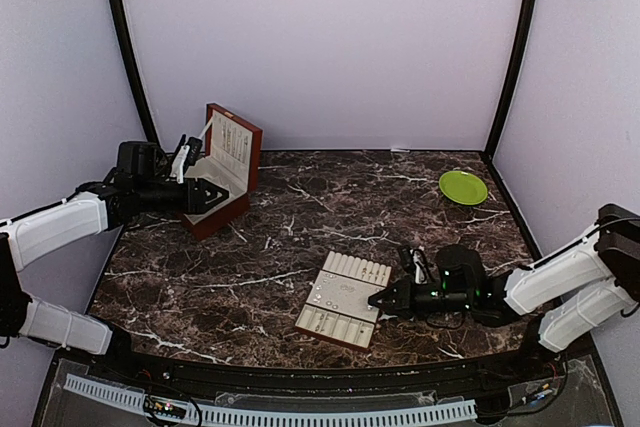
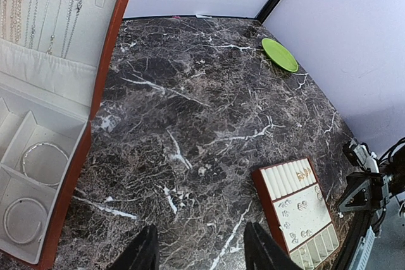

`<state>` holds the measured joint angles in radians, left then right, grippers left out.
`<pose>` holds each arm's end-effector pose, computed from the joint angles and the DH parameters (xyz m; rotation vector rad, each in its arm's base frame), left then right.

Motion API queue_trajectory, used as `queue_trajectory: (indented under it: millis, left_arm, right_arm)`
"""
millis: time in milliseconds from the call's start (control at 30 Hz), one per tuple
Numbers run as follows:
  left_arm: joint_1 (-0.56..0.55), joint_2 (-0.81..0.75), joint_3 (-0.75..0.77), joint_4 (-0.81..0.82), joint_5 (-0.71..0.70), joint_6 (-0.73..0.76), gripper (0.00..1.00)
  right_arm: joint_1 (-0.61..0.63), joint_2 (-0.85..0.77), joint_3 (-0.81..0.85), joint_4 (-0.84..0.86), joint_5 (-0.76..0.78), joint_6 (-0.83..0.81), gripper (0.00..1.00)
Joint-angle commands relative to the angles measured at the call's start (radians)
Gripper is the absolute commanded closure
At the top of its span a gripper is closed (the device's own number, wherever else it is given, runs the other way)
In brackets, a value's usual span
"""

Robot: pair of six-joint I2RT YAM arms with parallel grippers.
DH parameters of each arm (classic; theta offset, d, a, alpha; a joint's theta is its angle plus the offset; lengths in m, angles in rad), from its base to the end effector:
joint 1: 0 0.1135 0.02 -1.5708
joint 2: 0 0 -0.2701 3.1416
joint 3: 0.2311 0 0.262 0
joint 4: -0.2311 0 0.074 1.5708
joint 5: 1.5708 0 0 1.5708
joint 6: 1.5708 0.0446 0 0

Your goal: Organize the mixed jewelry

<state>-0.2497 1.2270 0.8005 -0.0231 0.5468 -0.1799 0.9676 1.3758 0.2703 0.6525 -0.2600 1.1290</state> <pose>0.2723 -0.0934 0.2682 0.4248 2.0014 -0.8217 0.1273 0.2050 0.1262 -0.0021 2.4004 1.4527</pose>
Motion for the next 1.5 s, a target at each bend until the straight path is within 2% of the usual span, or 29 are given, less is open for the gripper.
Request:
queue_trajectory:
  millis: [0,400,1467]
  left_arm:
    - [0.007,-0.017,-0.018,0.020,0.022,-0.003,0.52]
    - [0.007,-0.022,-0.018,0.020,0.024,-0.003,0.52]
    - [0.007,-0.026,-0.018,0.045,0.029,-0.004,0.52]
  right_arm:
    - [0.011,0.023,-0.009,0.072,0.014,0.012,1.00]
    - [0.011,0.103,0.010,0.085,-0.005,0.015,1.00]
    - [0.017,0.149,0.029,0.107,-0.023,0.012,1.00]
